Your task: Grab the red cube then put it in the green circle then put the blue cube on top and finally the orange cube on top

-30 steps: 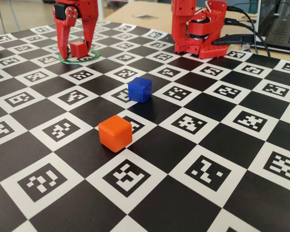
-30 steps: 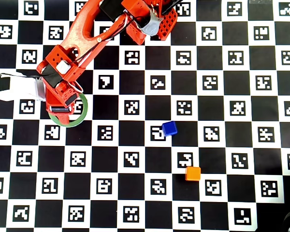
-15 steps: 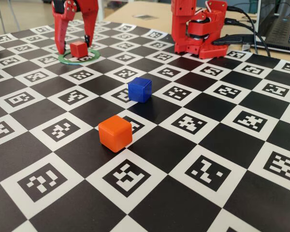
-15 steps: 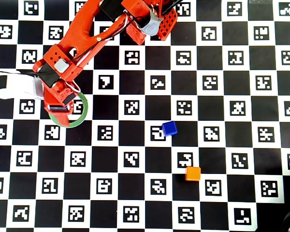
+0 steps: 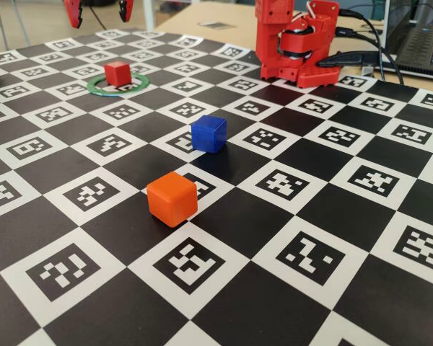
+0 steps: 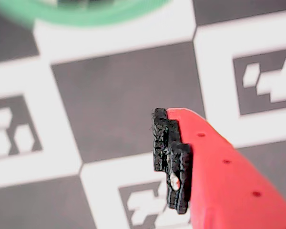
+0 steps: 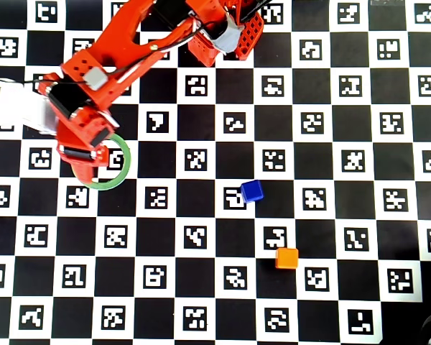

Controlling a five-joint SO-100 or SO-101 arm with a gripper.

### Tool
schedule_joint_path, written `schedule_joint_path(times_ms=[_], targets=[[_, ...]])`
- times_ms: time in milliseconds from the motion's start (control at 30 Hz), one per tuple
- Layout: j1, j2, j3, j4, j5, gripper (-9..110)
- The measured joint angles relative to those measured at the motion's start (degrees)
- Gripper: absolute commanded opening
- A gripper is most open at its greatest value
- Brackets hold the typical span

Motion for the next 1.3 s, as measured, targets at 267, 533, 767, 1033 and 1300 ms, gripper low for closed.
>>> schedule_joint_path(times_ms=[267,533,767,1033,1300], targets=[[-17.23,14.06,15.56,-2.81,13.89,42],[-32.78,18.19,24.96,-7.73,25.93,44],[-41.31,18.19,30.41,-13.36,33.31,45],[-46.32,13.97,35.24,-22.32,35.42,45],[-47.29,6.59,37.18,-29.18,35.42,45]])
